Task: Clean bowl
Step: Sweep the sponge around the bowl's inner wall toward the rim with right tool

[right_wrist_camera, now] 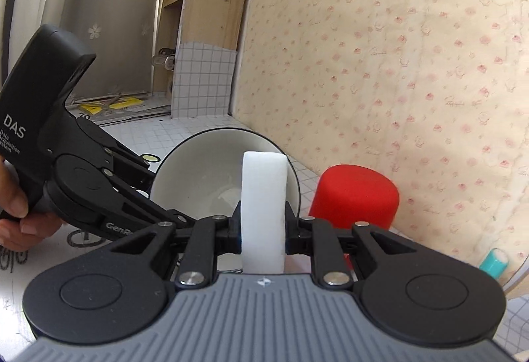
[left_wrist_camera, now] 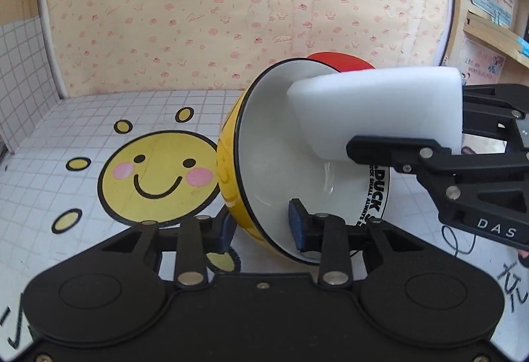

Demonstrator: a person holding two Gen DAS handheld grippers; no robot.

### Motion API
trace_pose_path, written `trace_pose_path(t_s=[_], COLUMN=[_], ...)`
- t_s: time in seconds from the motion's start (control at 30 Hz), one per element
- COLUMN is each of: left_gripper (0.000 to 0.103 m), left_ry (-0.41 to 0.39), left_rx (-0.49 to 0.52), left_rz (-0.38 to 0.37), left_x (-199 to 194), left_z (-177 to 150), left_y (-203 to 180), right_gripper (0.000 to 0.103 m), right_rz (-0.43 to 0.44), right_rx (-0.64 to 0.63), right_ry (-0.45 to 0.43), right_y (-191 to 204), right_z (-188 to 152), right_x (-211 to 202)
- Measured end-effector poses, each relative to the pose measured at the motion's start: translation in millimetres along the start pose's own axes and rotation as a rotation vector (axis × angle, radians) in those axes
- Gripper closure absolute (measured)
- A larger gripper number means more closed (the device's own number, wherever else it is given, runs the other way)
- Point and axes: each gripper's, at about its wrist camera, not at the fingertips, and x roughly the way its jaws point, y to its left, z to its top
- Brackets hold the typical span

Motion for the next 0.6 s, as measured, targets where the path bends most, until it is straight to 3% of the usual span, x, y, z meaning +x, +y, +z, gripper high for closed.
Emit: trace_pose_path(t_s=[0.17,0.23,0.43,0.6], left_gripper=[0.067,0.067,0.067,0.067], left_ry=[0.015,0.025,0.022,0.024], left_rx=[0.047,0.037,0.060,0.061], left_rz=[0.002,-0.011,-0.001,0.002], left_x=[-1.8,-1.7,-2.4,-2.0], left_z=[2.0,3.1,1.8,2.1], left_y=[-0.3,3.6,2.4,2.7], right_gripper=[0.079,0.074,0.074,0.082], right_rz=[0.065,0.064,0.027,0.075], right_rx=[-0.078,-0.076,-0.043,-0.036], right_ry=[0.081,0.066,0.014,-0.003], right_y=[13.6,14.5,11.1,13.4], right_z=[-3.4,-2.2,1.3,2.0], right_x=[13.4,12.1,4.5,4.6])
